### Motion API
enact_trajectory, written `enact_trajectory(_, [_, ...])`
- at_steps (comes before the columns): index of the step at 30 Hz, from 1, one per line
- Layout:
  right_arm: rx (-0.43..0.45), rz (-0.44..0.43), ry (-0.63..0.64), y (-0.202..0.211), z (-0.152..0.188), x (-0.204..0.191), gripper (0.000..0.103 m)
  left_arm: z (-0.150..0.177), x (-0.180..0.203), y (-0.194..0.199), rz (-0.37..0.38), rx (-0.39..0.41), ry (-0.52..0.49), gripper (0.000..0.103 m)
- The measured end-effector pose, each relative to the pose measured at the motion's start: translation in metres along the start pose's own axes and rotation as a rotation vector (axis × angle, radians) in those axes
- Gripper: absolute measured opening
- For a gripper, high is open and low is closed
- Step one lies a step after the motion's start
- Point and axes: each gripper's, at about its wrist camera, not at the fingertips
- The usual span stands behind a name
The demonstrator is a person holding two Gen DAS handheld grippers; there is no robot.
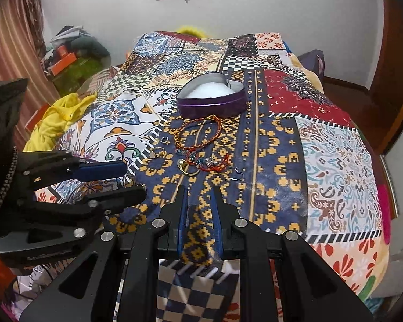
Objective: Organize jewelry
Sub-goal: 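Grasp a silver ring with the left gripper and lift it, then carry the ring over the heart tin and open the left gripper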
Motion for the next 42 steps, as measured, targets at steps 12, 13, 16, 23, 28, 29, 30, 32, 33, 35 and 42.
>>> enact_trajectory(12, [0.010, -0.015, 0.002, 0.002, 0.003, -0.005, 0.015, -0.004, -0.002, 0.009, 0.035, 0.043, 0.013, 0.002])
enact_trajectory(13, [0.010, -0.016, 0.005, 0.002, 0.002, -0.006, 0.015, -0.005, -0.002, 0.012, 0.035, 0.052, 0.014, 0.002])
enact_trajectory(16, [0.009, -0.023, 0.017, 0.001, 0.000, -0.010, 0.015, -0.008, -0.004, 0.028, 0.033, 0.092, 0.022, 0.002])
enact_trajectory(23, [-0.009, -0.071, 0.062, -0.011, -0.004, -0.031, 0.015, -0.004, -0.015, 0.051, -0.025, 0.132, 0.030, 0.002])
enact_trajectory(28, [-0.059, -0.077, 0.099, -0.031, -0.005, -0.046, 0.015, 0.003, -0.026, 0.052, -0.038, 0.122, 0.052, 0.002])
enact_trajectory(29, [-0.070, -0.079, 0.103, -0.035, -0.004, -0.048, 0.015, 0.004, -0.029, 0.052, -0.037, 0.121, 0.059, 0.002])
enact_trajectory(30, [-0.079, -0.081, 0.108, -0.038, -0.003, -0.050, 0.015, 0.005, -0.030, 0.053, -0.035, 0.122, 0.063, 0.002])
enact_trajectory(32, [-0.081, -0.077, 0.116, -0.039, -0.001, -0.052, 0.016, 0.005, -0.032, 0.053, -0.035, 0.125, 0.069, 0.002])
enact_trajectory(33, [-0.078, -0.076, 0.121, -0.038, 0.000, -0.053, 0.017, 0.005, -0.033, 0.053, -0.036, 0.127, 0.070, 0.002])
enact_trajectory(35, [-0.074, -0.070, 0.128, -0.038, 0.000, -0.053, 0.018, 0.005, -0.034, 0.053, -0.035, 0.129, 0.073, 0.002])
enact_trajectory(42, [-0.067, -0.066, 0.143, -0.042, -0.002, -0.058, 0.030, 0.006, -0.036, 0.054, -0.043, 0.136, 0.076, 0.002])
Point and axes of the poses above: each gripper's, at about its wrist camera, not at the fingertips, and y roughly against the way its jaws point, x to its right, z to its underside, and after that the axes turned 2 degrees about z, right-handed
